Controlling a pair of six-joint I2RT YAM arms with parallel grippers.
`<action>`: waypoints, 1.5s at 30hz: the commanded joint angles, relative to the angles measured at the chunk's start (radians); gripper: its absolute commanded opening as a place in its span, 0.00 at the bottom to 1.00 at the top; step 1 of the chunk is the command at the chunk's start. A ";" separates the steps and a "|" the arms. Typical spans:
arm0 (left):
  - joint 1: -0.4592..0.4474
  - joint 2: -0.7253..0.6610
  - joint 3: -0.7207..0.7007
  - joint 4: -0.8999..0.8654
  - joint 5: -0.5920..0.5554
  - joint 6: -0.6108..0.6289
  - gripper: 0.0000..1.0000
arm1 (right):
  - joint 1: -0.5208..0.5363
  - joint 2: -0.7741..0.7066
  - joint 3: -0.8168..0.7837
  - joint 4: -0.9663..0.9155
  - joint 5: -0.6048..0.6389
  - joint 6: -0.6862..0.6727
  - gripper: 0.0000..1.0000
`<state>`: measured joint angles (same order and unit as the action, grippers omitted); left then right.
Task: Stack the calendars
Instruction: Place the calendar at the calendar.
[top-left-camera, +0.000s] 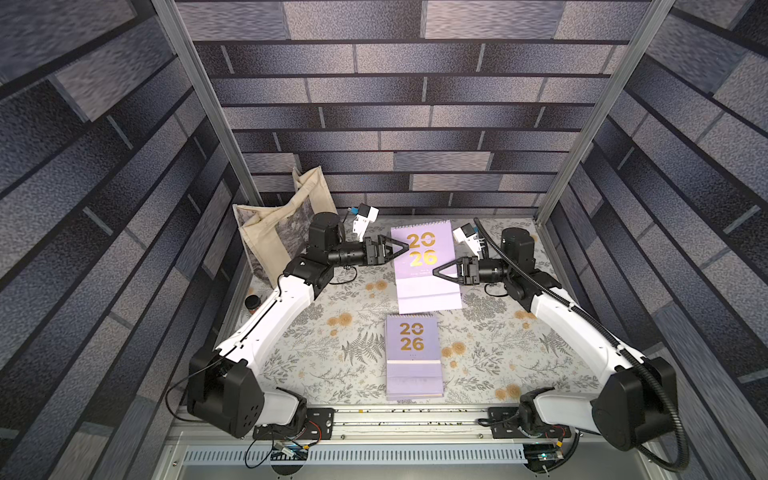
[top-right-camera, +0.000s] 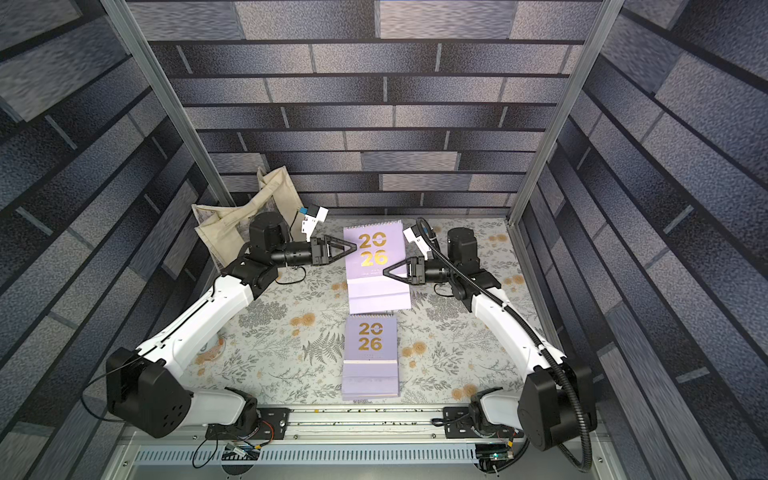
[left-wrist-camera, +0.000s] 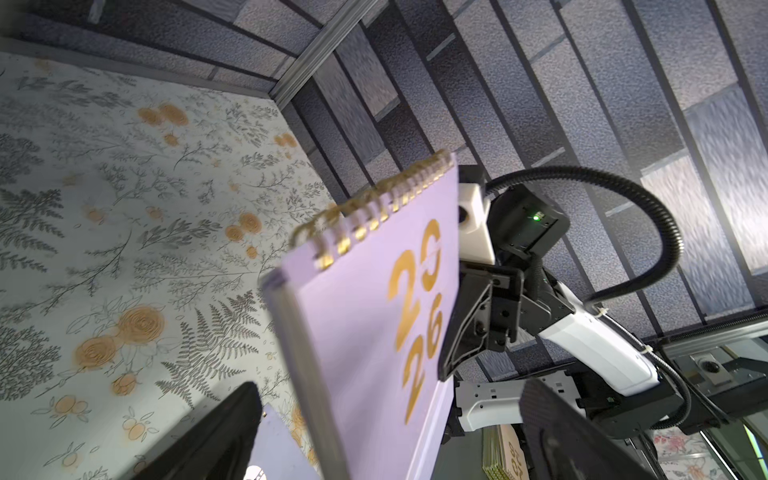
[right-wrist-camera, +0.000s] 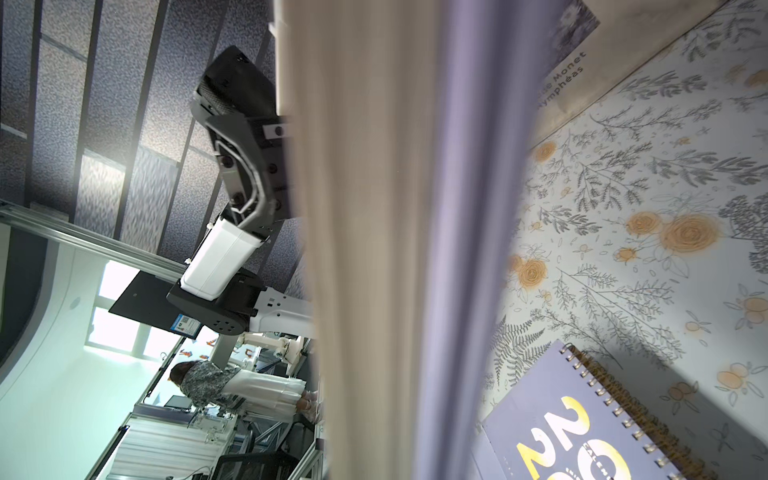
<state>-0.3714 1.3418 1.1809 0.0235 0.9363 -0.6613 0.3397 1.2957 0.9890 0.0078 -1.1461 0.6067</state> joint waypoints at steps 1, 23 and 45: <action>-0.013 -0.045 -0.046 0.045 -0.033 0.009 1.00 | 0.036 -0.016 -0.030 0.065 0.005 0.003 0.00; -0.054 -0.104 -0.139 0.167 -0.056 -0.027 0.59 | 0.081 -0.009 -0.056 0.143 0.037 0.039 0.00; 0.026 -0.174 -0.214 0.247 0.067 -0.091 0.00 | -0.096 0.037 0.067 0.096 -0.177 -0.130 0.66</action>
<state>-0.3374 1.1957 0.9806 0.2218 0.9531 -0.7601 0.2474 1.3487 1.0107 0.1001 -1.2209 0.5369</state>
